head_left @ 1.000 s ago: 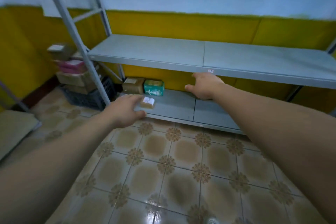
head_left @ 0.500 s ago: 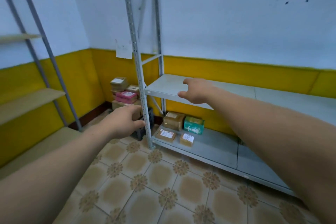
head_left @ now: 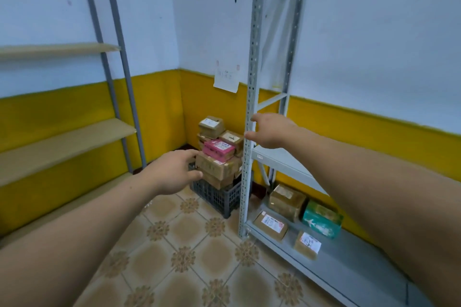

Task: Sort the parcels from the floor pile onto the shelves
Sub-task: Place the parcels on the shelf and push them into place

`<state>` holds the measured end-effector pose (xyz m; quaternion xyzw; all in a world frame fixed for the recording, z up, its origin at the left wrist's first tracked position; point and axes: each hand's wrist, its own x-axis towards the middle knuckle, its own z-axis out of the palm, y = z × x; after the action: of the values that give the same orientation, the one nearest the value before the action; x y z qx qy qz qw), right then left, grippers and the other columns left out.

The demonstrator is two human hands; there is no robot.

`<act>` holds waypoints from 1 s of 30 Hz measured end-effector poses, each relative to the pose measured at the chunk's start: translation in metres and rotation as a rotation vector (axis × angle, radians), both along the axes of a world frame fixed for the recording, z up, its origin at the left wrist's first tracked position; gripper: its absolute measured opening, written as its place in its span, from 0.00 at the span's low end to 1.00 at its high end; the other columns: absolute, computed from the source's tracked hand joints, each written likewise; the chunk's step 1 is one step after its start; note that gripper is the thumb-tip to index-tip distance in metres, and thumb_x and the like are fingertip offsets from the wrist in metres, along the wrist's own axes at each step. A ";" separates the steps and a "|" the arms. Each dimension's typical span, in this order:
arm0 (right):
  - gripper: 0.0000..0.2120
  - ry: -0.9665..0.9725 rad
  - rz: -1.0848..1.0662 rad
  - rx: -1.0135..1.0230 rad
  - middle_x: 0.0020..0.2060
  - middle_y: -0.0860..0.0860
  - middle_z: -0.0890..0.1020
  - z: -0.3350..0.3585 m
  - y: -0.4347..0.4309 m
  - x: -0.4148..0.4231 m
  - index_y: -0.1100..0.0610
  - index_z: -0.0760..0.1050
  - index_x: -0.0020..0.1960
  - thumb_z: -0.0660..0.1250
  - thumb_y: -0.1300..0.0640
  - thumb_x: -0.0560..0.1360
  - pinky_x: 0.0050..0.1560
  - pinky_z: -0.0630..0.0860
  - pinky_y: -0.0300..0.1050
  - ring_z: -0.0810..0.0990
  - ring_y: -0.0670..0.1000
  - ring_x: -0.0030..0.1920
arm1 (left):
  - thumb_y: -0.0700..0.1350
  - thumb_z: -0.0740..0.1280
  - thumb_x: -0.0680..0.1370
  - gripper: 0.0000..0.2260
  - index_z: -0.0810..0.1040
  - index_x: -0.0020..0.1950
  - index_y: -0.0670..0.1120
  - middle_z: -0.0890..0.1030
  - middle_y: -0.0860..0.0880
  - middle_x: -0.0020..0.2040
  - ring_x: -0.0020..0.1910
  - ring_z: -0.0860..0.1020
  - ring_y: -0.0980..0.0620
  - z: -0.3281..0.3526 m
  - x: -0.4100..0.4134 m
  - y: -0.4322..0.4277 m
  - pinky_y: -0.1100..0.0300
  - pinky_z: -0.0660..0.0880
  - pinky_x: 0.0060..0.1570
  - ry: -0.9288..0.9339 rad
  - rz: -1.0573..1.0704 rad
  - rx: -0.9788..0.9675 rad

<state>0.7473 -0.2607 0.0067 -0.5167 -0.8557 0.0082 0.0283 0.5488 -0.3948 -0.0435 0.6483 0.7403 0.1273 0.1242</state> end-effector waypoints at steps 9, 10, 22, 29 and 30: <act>0.31 0.067 0.001 -0.104 0.74 0.55 0.69 -0.051 0.131 -0.163 0.55 0.60 0.78 0.59 0.40 0.81 0.65 0.70 0.51 0.70 0.57 0.71 | 0.57 0.66 0.78 0.30 0.60 0.78 0.52 0.65 0.52 0.76 0.73 0.65 0.50 -0.045 -0.153 0.139 0.53 0.65 0.69 0.039 -0.030 -0.038; 0.31 0.072 -0.011 -0.117 0.74 0.55 0.69 -0.055 0.146 -0.178 0.55 0.60 0.78 0.58 0.40 0.81 0.65 0.70 0.51 0.70 0.57 0.71 | 0.57 0.66 0.78 0.30 0.60 0.77 0.52 0.65 0.52 0.76 0.73 0.65 0.50 -0.046 -0.169 0.157 0.54 0.65 0.69 0.040 -0.050 -0.048; 0.27 0.057 -0.136 -0.272 0.70 0.54 0.73 -0.124 0.333 -0.263 0.53 0.64 0.75 0.59 0.41 0.81 0.60 0.72 0.48 0.73 0.55 0.67 | 0.58 0.67 0.75 0.29 0.65 0.75 0.56 0.71 0.53 0.71 0.66 0.72 0.50 -0.100 -0.263 0.377 0.51 0.74 0.63 -0.056 -0.160 -0.212; 0.29 0.053 -0.264 -0.441 0.69 0.56 0.74 -0.210 0.479 -0.281 0.56 0.65 0.75 0.60 0.40 0.81 0.60 0.73 0.48 0.75 0.55 0.65 | 0.57 0.66 0.76 0.18 0.74 0.65 0.57 0.78 0.55 0.61 0.61 0.75 0.53 -0.154 -0.298 0.517 0.54 0.73 0.61 -0.011 -0.162 -0.362; 0.29 0.047 -0.277 -0.462 0.69 0.56 0.74 -0.217 0.497 -0.285 0.56 0.64 0.75 0.59 0.40 0.81 0.59 0.73 0.48 0.75 0.55 0.64 | 0.55 0.66 0.77 0.18 0.74 0.66 0.56 0.77 0.54 0.62 0.63 0.74 0.53 -0.159 -0.305 0.533 0.56 0.71 0.62 -0.024 -0.157 -0.372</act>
<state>0.4626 0.2359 -0.2099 -0.6211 -0.7514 0.2114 -0.0698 0.2438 0.1384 -0.2024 0.6684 0.6967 -0.0139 0.2602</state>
